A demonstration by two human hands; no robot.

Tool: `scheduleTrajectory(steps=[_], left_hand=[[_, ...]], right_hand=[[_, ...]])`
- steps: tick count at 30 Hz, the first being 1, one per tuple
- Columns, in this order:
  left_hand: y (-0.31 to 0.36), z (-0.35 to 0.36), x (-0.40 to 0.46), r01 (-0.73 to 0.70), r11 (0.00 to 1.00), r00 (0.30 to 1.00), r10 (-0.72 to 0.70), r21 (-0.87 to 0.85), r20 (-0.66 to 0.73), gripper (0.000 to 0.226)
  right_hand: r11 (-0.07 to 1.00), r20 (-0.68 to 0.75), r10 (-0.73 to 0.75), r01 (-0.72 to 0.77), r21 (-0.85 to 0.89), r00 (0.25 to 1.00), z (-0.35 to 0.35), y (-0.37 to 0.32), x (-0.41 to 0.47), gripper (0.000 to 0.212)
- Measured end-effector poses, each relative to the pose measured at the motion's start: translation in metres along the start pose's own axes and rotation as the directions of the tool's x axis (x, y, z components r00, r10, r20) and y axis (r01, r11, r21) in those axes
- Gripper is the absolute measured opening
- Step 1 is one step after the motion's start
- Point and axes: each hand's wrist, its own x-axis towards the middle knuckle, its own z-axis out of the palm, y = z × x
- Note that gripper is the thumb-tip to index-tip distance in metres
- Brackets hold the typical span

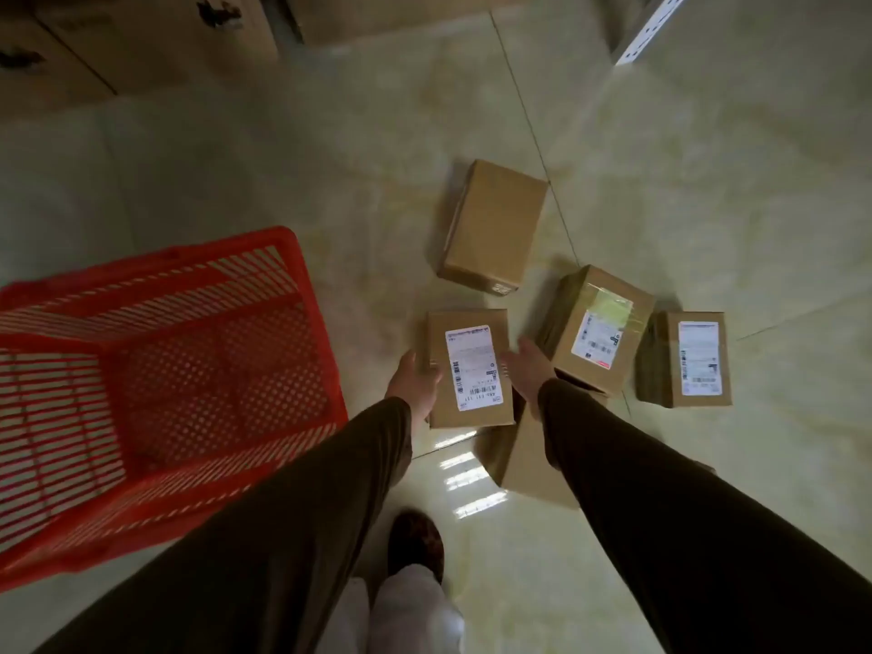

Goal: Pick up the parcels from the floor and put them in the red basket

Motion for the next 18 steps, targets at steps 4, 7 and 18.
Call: scheduleTrajectory(steps=[4, 7, 18], left_hand=[[-0.011, 0.009, 0.021, 0.01, 1.0, 0.999, -0.011, 0.028, 0.041, 0.053], [-0.009, 0.015, 0.022, 0.053, 0.999, 0.992, -0.052, -0.003, 0.116, 0.049], [0.027, 0.001, -0.068, -0.071, 0.97, 0.996, 0.056, -0.231, -0.069, 0.042]], right_hand=[[0.994, 0.032, 0.054, -0.051, -0.092, 0.998, 0.003, 0.006, 0.024, 0.047], [0.995, 0.085, 0.094, -0.092, -0.025, 0.992, 0.007, 0.009, 0.027, 0.037], [0.975, -0.107, -0.157, 0.171, 0.14, 0.982, -0.012, -0.013, -0.06, 0.026]])
